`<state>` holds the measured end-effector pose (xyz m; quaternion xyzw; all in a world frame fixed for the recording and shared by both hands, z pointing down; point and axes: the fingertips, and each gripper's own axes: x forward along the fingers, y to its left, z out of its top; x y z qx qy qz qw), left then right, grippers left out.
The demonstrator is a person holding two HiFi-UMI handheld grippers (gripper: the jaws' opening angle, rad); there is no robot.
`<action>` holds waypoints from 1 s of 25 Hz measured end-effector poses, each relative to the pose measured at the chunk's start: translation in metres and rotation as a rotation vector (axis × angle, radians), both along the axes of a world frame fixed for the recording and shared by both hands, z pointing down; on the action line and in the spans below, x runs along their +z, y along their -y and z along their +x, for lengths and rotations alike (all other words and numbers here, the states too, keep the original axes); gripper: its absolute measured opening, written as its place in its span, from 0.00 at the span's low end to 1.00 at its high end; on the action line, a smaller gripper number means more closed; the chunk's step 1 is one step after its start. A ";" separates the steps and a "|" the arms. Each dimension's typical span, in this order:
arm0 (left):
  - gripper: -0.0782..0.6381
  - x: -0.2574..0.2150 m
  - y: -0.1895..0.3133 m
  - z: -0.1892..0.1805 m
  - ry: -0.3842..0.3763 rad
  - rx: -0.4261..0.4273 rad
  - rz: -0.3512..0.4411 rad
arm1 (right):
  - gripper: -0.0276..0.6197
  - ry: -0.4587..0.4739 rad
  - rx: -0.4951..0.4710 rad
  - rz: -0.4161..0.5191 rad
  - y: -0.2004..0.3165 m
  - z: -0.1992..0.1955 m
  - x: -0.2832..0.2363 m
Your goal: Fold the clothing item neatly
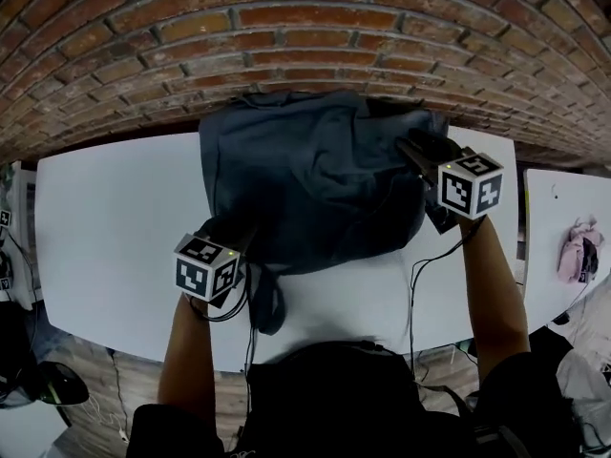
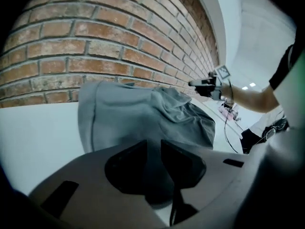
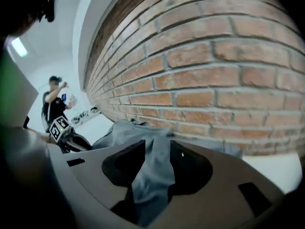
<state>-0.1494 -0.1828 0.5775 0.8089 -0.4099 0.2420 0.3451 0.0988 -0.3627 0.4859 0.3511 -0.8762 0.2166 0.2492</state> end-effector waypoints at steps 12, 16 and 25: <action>0.35 0.018 -0.073 -0.072 -0.008 -0.338 -0.134 | 0.32 0.220 0.380 -0.472 -0.153 0.107 0.097; 0.37 0.026 -0.071 -0.052 -0.189 -0.354 -0.236 | 0.32 0.262 0.393 -0.561 -0.153 0.087 0.113; 0.14 0.049 -0.050 -0.051 -0.260 -0.520 -0.369 | 0.11 0.263 0.452 -0.497 -0.151 0.076 0.111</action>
